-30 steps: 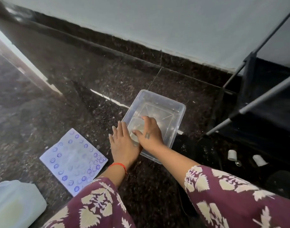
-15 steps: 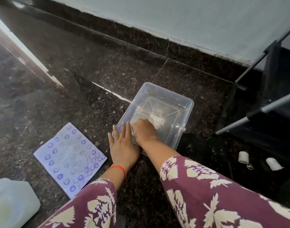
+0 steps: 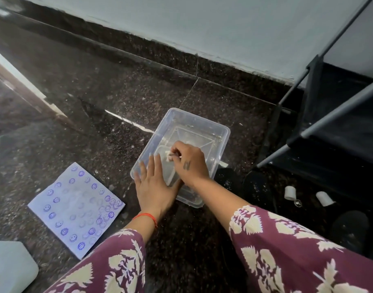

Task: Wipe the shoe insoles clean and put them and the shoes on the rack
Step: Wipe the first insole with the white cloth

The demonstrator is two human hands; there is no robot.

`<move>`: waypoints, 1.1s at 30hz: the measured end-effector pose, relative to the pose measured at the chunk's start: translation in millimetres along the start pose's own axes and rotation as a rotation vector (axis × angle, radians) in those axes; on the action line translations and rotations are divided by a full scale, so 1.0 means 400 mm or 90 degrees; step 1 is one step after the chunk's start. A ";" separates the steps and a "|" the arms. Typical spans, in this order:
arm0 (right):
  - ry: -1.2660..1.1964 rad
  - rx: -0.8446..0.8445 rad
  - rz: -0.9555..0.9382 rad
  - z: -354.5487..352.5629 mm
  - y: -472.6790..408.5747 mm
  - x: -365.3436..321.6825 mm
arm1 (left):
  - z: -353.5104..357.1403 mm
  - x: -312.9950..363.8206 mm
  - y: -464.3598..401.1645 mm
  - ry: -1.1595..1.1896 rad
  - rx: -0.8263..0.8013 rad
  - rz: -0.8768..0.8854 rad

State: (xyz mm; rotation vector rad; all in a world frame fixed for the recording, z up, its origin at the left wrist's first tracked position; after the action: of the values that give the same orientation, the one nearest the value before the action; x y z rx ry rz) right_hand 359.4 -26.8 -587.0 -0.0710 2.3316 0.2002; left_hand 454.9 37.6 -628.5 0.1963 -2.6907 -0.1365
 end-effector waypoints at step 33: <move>-0.021 -0.030 0.507 -0.151 0.340 0.469 | 0.271 0.229 0.223 0.265 -0.134 -0.206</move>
State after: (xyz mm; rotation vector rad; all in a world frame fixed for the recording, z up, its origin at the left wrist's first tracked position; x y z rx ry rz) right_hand 171.1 99.1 -663.9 0.8377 2.2042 0.6367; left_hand 315.8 118.1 -676.6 0.5318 -2.1968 -0.4244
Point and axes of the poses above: each hand's wrist, its own y-axis away from the middle knuckle, its own z-axis out of the palm, x = y × z, the point moved 7 cm from there along -y, towards the middle knuckle, and after that the axes turned 9 degrees about z, right-handed, at the moved point
